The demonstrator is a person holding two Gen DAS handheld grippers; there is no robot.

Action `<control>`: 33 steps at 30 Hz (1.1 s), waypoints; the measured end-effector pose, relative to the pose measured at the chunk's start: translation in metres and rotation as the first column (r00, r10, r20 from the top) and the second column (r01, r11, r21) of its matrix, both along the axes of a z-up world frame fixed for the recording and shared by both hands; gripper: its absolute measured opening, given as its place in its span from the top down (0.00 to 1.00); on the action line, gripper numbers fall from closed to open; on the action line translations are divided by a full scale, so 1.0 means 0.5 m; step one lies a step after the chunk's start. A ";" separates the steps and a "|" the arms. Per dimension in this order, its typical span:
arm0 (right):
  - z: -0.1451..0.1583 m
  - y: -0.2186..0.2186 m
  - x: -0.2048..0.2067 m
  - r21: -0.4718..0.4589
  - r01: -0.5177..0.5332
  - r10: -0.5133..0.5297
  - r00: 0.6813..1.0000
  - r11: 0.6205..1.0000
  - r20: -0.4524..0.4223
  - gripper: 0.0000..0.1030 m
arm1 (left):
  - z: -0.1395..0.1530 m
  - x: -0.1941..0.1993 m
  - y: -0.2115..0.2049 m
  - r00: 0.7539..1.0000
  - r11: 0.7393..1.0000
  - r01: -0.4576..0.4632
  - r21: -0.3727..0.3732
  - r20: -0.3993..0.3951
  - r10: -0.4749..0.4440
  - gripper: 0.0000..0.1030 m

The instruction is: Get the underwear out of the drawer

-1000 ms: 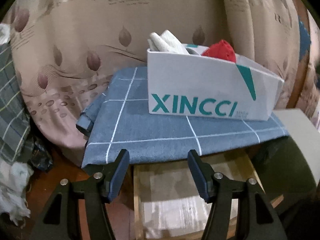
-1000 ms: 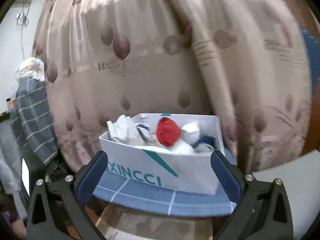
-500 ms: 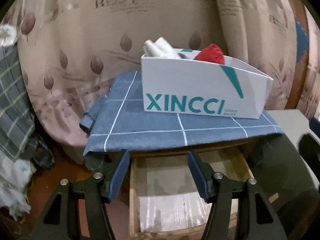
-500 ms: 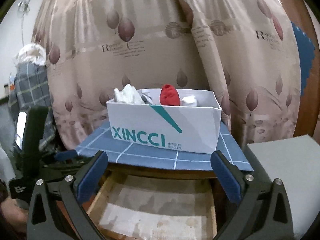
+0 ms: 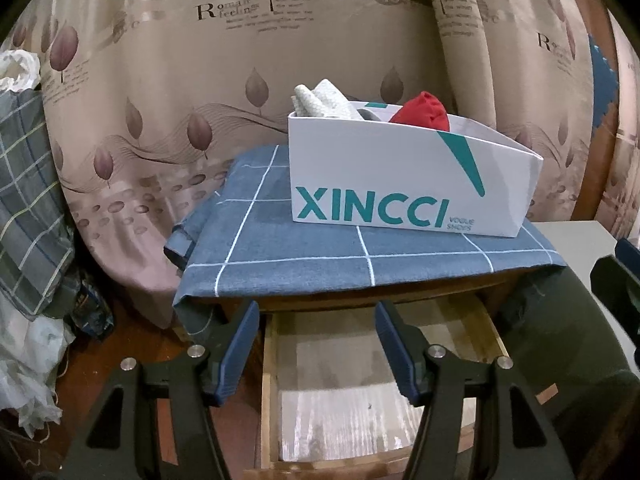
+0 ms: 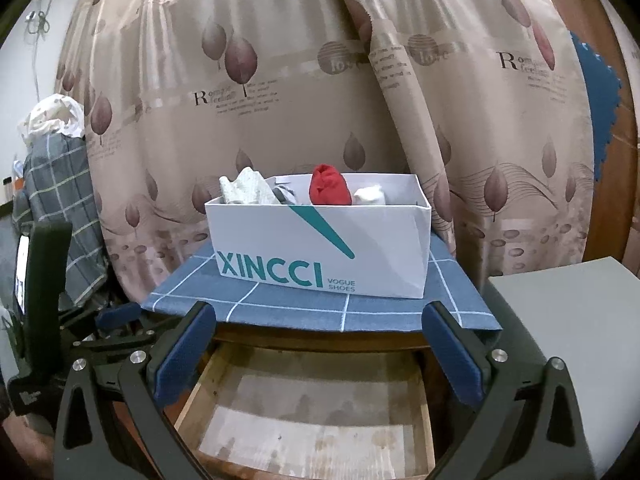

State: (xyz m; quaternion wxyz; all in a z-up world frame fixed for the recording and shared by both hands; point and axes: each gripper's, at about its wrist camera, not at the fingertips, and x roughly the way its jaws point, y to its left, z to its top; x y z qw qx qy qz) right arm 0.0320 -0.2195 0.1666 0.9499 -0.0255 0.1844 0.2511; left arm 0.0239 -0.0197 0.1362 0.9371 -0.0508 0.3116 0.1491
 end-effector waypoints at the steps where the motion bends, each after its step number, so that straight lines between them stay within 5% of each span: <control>1: -0.001 0.002 -0.001 -0.002 0.001 -0.001 1.000 1.000 0.000 0.01 | 0.000 0.000 0.000 1.000 1.000 0.001 0.001 0.003 -0.001 0.40; 33: -0.006 0.006 -0.005 -0.007 -0.045 0.045 0.999 0.999 0.008 0.01 | 0.031 -0.011 -0.008 1.000 0.998 -0.010 0.060 0.025 0.008 0.40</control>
